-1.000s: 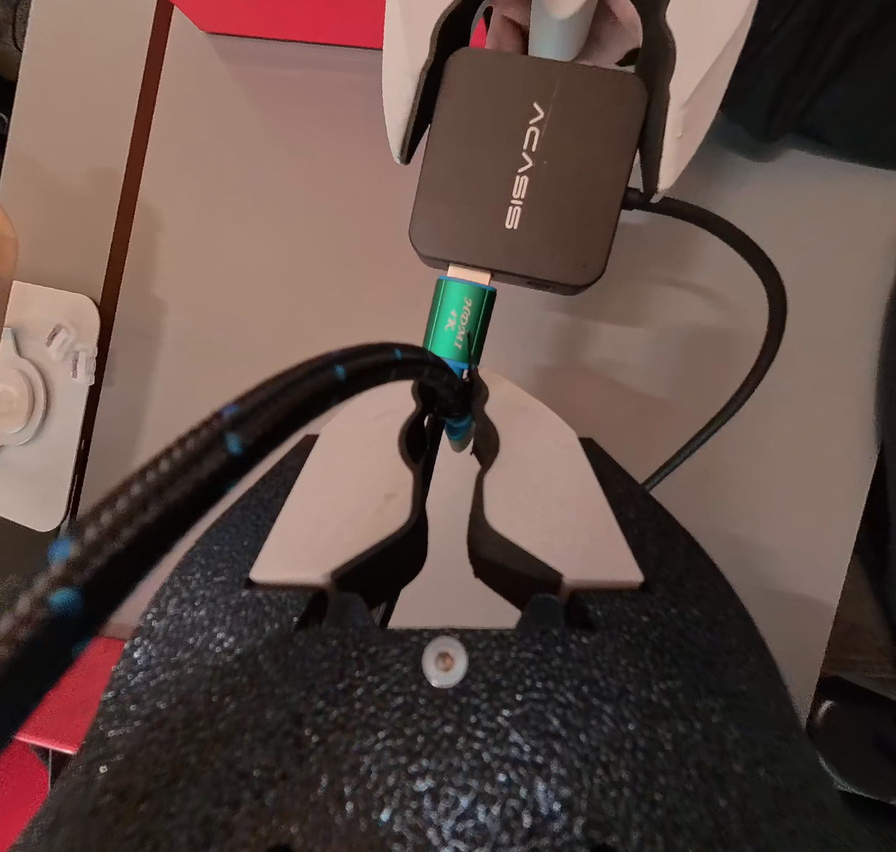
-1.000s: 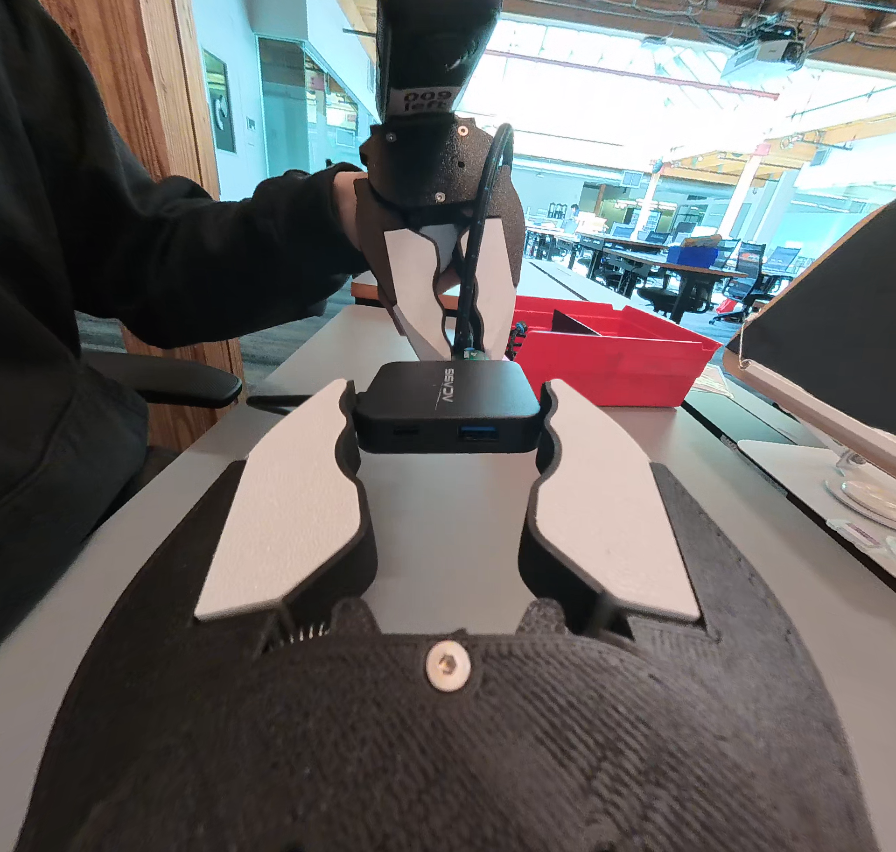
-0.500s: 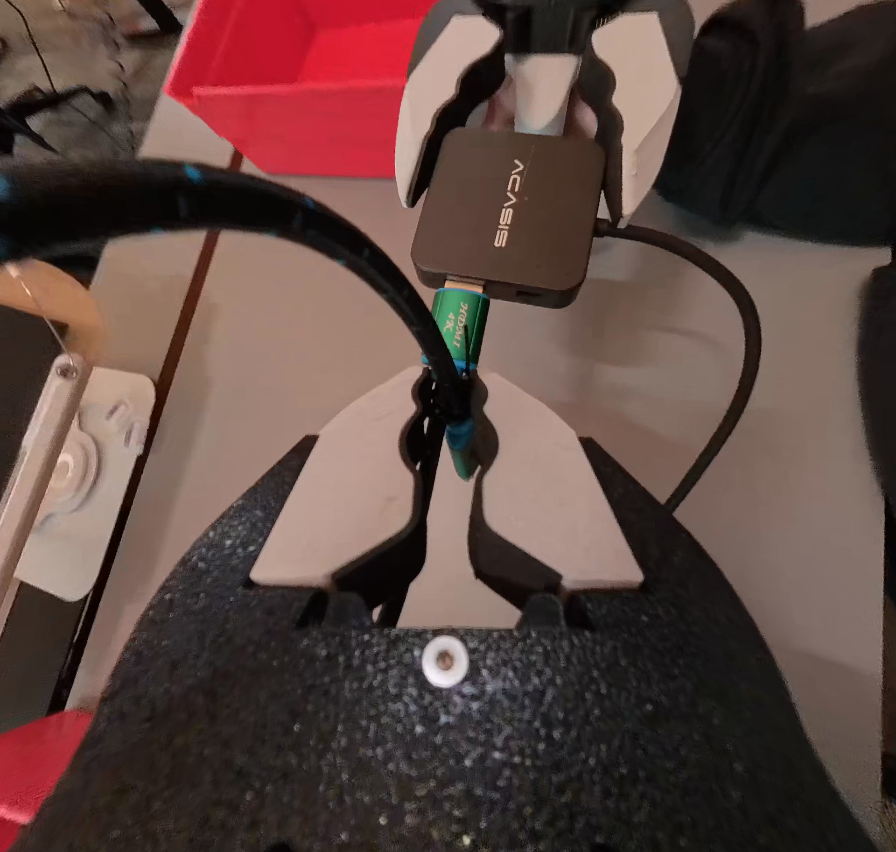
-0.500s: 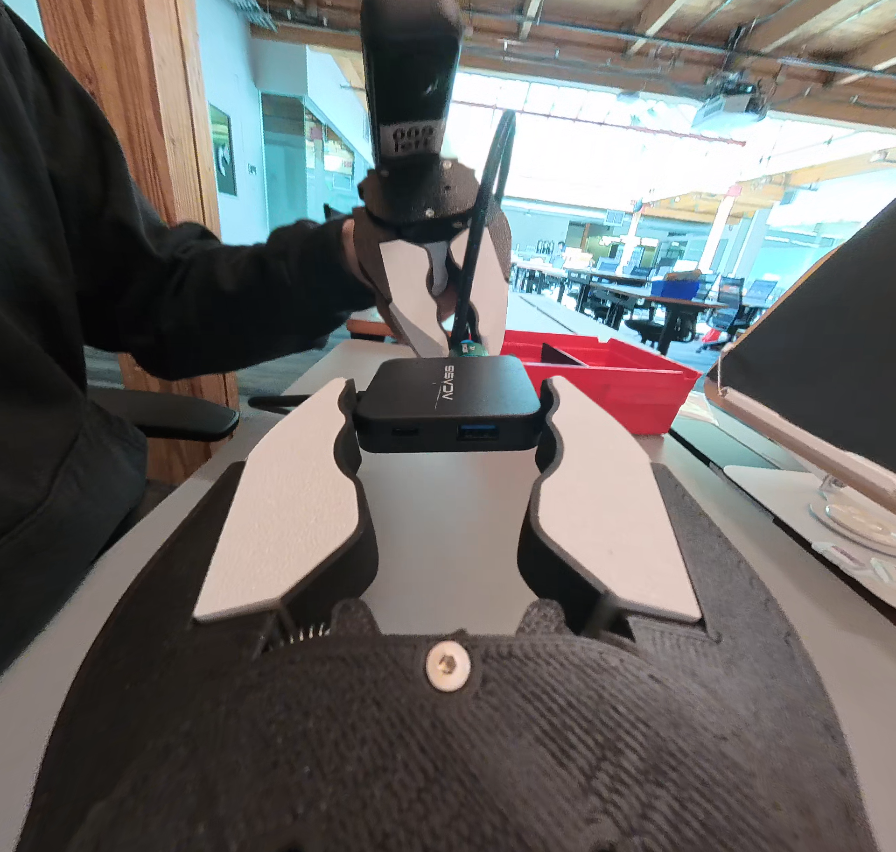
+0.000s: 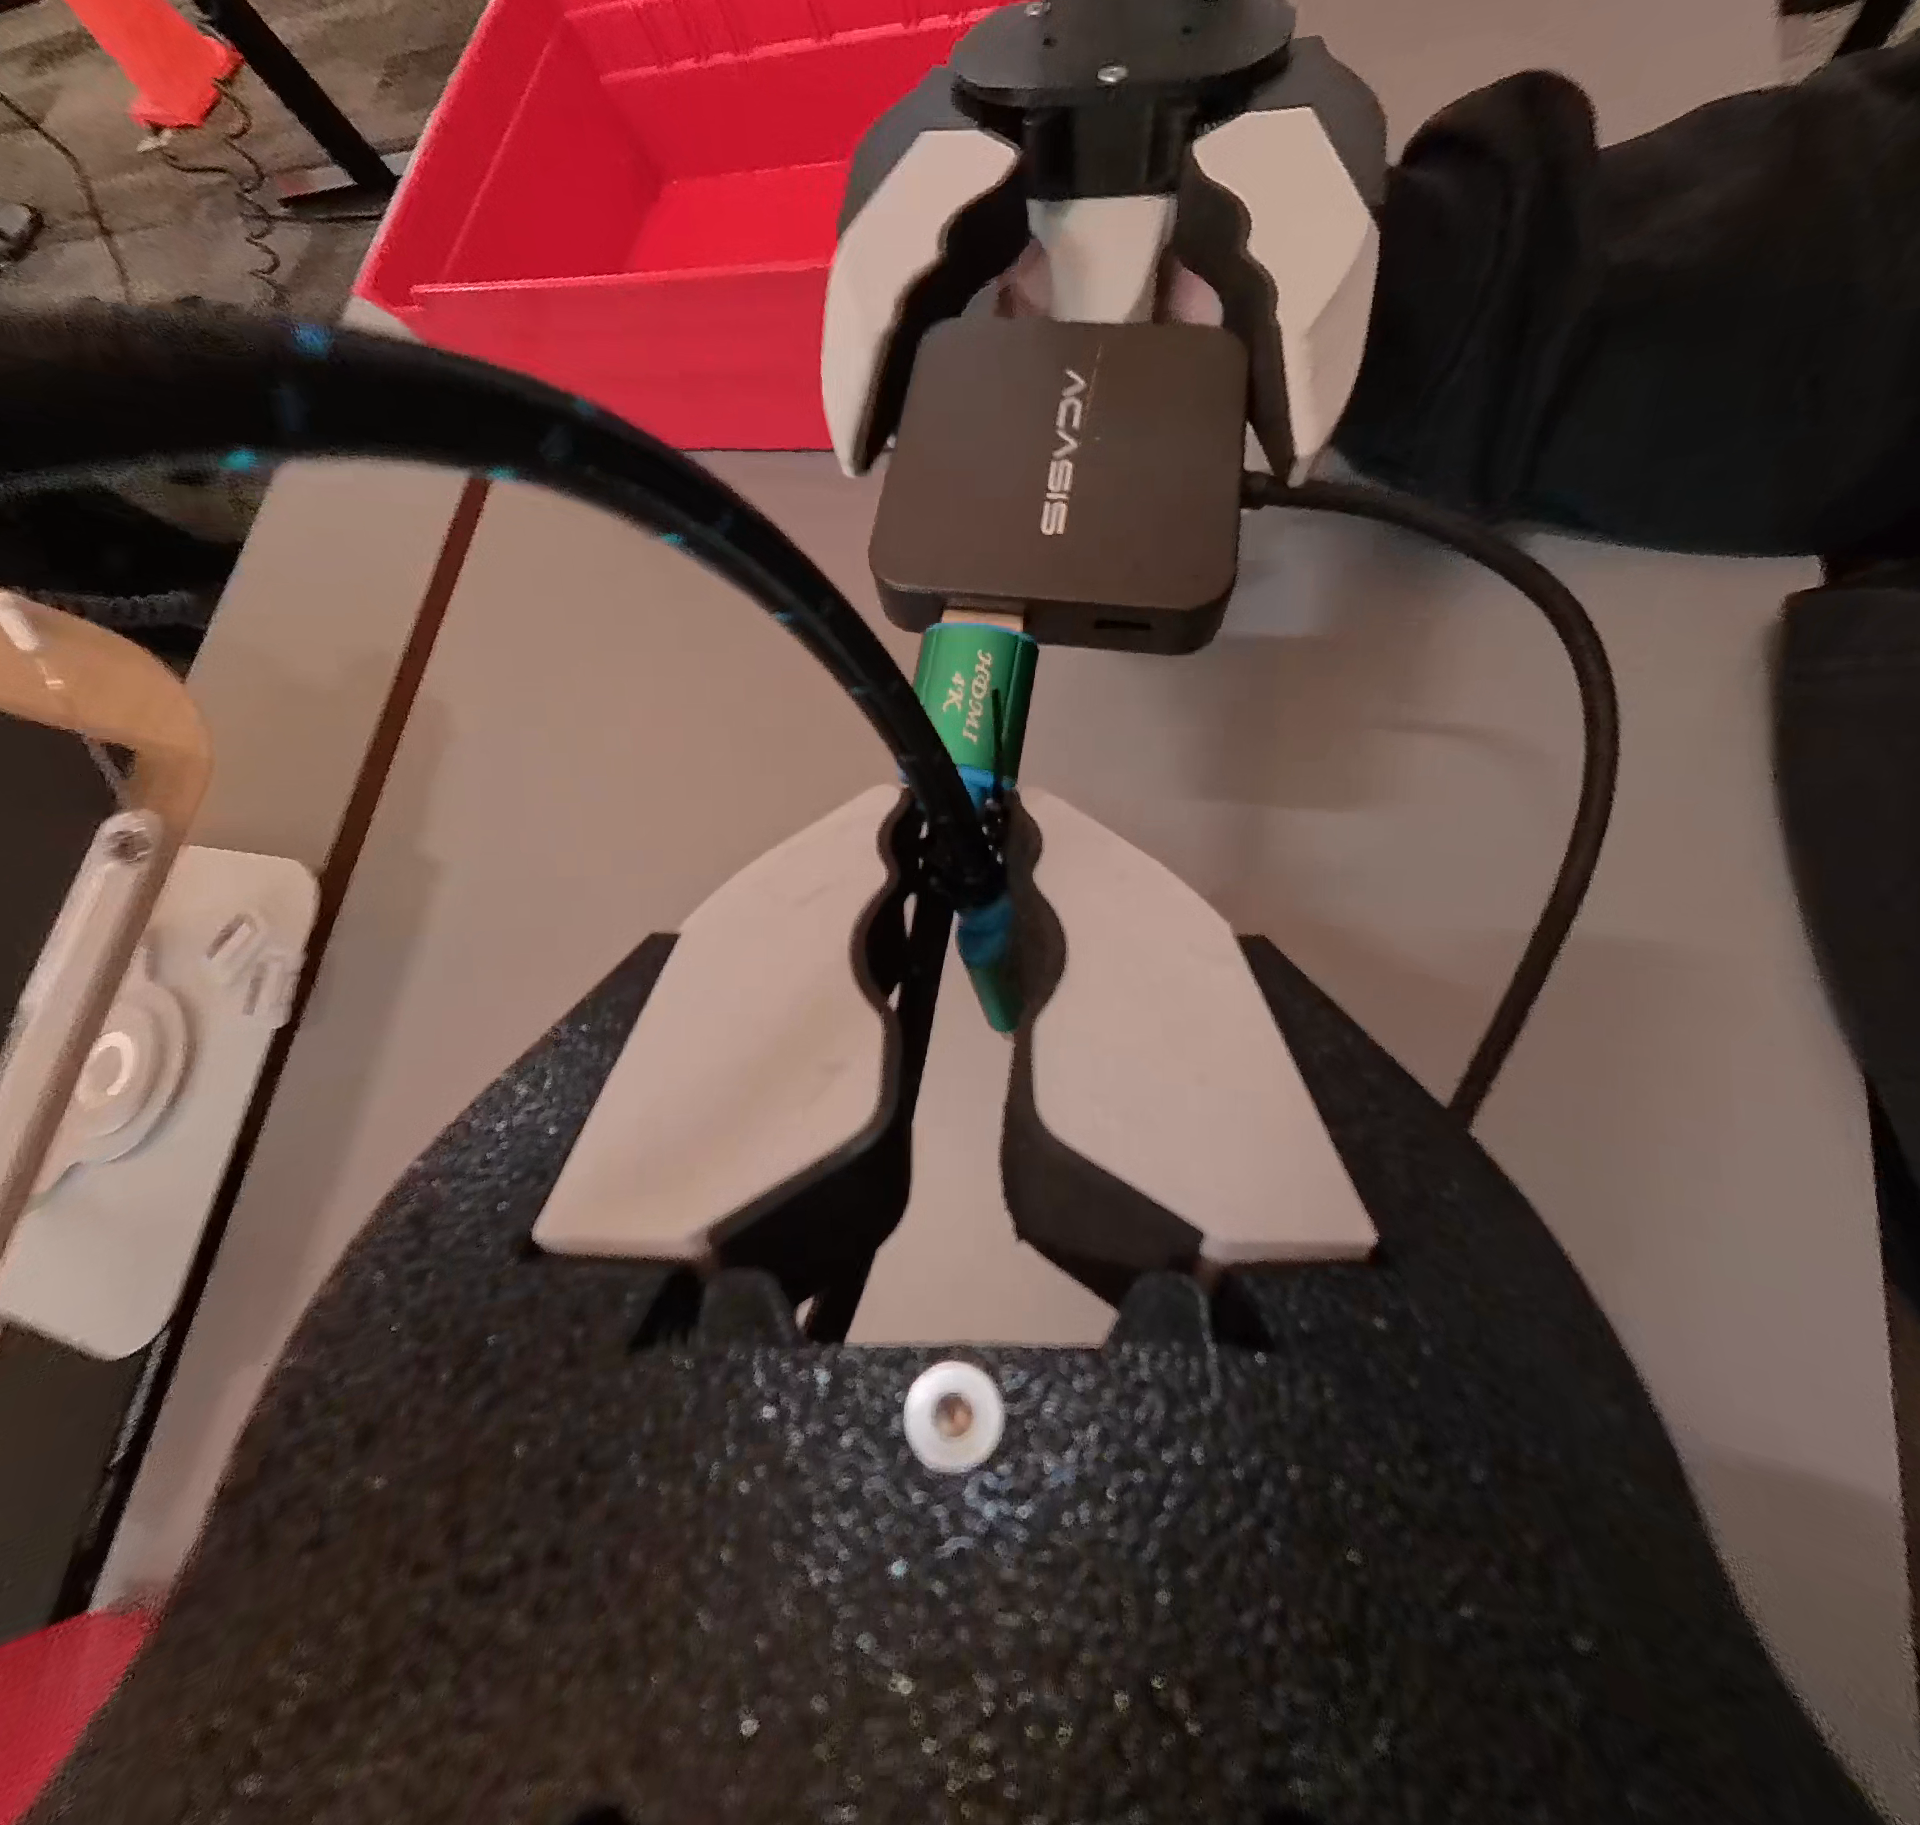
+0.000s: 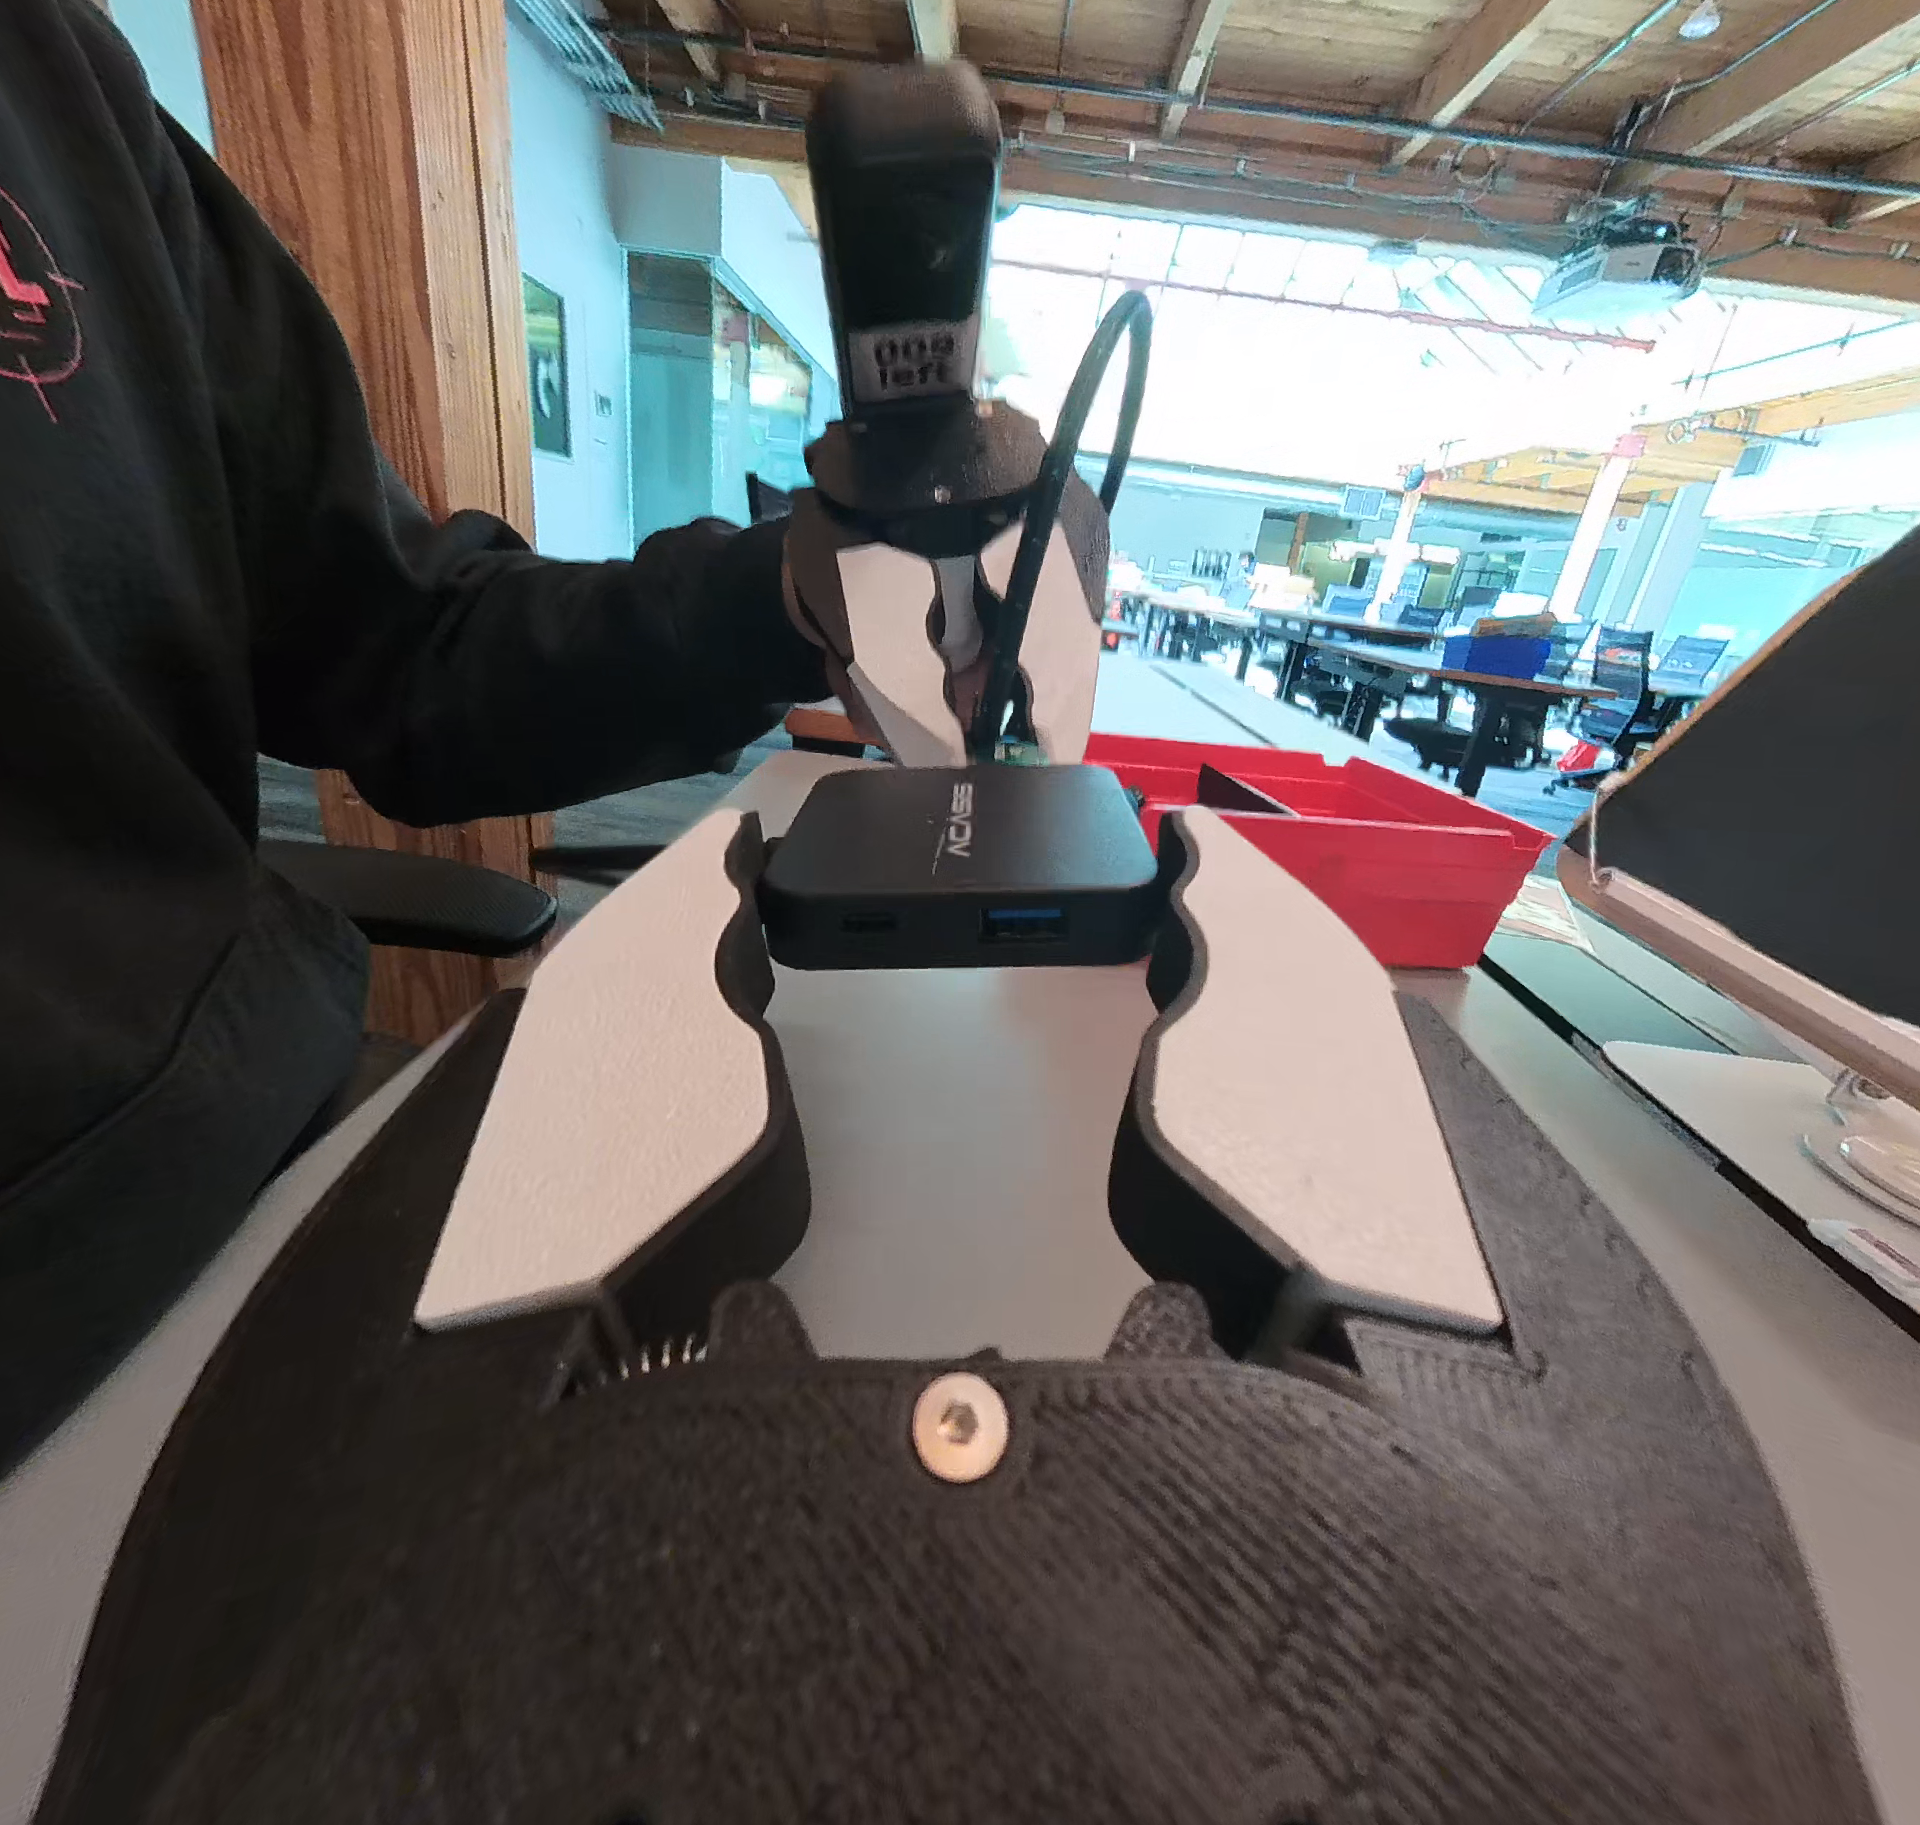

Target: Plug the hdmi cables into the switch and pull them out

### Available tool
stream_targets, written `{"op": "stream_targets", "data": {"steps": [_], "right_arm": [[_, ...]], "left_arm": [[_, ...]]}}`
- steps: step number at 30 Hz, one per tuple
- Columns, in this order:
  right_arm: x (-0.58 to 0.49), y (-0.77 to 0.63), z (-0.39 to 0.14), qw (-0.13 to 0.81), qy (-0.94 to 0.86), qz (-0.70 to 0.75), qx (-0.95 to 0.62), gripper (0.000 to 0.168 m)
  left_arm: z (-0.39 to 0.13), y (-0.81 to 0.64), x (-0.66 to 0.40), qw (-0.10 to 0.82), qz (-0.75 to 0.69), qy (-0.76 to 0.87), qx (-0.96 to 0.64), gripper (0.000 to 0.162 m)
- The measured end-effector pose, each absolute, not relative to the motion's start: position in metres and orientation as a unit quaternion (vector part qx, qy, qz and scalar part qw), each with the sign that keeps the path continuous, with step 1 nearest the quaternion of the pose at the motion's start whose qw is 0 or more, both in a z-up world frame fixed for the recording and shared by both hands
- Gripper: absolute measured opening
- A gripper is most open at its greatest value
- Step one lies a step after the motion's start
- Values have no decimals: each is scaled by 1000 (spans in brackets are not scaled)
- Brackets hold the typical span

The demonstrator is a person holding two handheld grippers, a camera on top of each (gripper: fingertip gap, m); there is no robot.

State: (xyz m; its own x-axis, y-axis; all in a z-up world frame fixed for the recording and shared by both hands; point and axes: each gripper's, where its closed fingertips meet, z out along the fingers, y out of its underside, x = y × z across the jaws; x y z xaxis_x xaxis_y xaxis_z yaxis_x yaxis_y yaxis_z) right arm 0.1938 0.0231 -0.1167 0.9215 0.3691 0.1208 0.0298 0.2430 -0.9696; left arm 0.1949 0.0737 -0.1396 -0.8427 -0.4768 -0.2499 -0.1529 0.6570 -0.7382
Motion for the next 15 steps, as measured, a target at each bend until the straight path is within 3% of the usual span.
{"op": "stream_targets", "data": {"steps": [9, 15], "right_arm": [[198, 33, -128, 748, -153, 84, -640, 73], [195, 35, -131, 741, -153, 96, -647, 73]], "left_arm": [[-148, 86, 202, 275, -270, 908, -162, 13], [-153, 85, 202, 260, -283, 915, -124, 12]]}}
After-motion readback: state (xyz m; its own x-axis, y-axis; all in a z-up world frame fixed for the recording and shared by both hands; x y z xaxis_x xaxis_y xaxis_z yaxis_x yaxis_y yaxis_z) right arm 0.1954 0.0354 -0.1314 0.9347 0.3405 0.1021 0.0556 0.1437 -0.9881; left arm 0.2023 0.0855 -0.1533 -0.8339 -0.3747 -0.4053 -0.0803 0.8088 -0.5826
